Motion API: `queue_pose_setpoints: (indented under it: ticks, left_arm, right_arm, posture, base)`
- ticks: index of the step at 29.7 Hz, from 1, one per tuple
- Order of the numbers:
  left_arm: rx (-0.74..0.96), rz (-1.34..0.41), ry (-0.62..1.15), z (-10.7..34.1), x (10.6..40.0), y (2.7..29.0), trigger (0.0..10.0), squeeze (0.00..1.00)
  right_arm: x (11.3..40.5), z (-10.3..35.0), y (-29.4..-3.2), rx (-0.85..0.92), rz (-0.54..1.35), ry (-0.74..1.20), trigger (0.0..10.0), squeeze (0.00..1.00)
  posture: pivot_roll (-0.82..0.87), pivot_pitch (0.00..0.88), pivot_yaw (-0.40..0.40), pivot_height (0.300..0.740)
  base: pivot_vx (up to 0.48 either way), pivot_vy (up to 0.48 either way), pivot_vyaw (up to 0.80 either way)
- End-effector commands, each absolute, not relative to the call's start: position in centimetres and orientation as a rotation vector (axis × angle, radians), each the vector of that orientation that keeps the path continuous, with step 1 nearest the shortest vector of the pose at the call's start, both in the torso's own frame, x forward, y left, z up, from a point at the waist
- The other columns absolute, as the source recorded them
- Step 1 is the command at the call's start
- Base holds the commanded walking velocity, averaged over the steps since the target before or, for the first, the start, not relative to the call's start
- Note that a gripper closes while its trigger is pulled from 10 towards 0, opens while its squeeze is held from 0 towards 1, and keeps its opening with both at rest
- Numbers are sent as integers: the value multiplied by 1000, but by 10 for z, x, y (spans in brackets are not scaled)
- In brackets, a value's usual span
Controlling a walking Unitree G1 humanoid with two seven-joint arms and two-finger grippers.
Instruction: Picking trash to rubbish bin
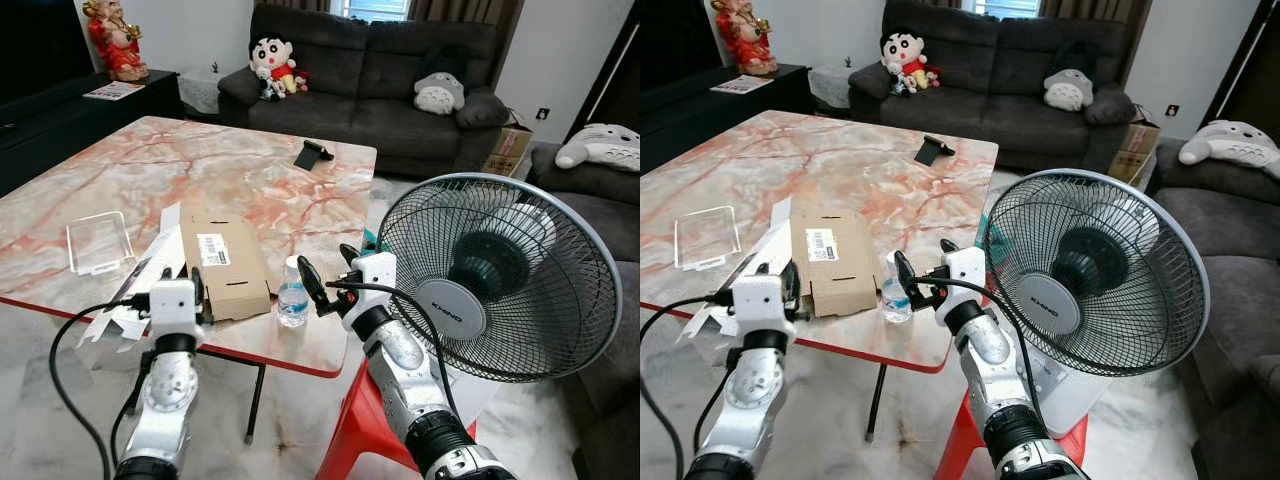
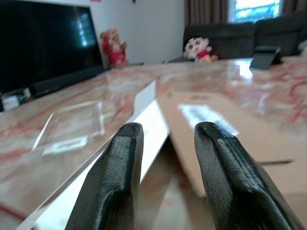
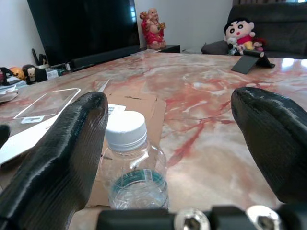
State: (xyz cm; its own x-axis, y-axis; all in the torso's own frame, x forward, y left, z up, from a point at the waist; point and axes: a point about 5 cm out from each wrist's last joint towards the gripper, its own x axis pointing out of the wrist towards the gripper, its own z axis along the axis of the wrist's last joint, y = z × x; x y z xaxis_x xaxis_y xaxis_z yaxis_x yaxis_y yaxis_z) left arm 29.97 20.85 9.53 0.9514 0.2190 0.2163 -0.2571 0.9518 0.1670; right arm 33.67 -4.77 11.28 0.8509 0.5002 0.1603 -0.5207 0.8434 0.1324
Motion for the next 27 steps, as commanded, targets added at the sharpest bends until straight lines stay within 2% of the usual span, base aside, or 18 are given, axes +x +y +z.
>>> queue_pose_setpoints:
  ticks: [1, 27]
  left_arm:
    - [200, 247, -172, 92, 297, 215, 10000, 0]
    - [195, 108, -151, 87, 297, 196, 10000, 0]
  right_arm:
    - [337, 127, -21, 213, 593, -144, 10000, 0]
    - [344, 141, 7, 217, 642, -107, 10000, 0]
  posture:
    - [59, 0, -76, 740]
    - [79, 0, -86, 740]
  base:
    - [0, 0, 0]
    - [0, 0, 0]
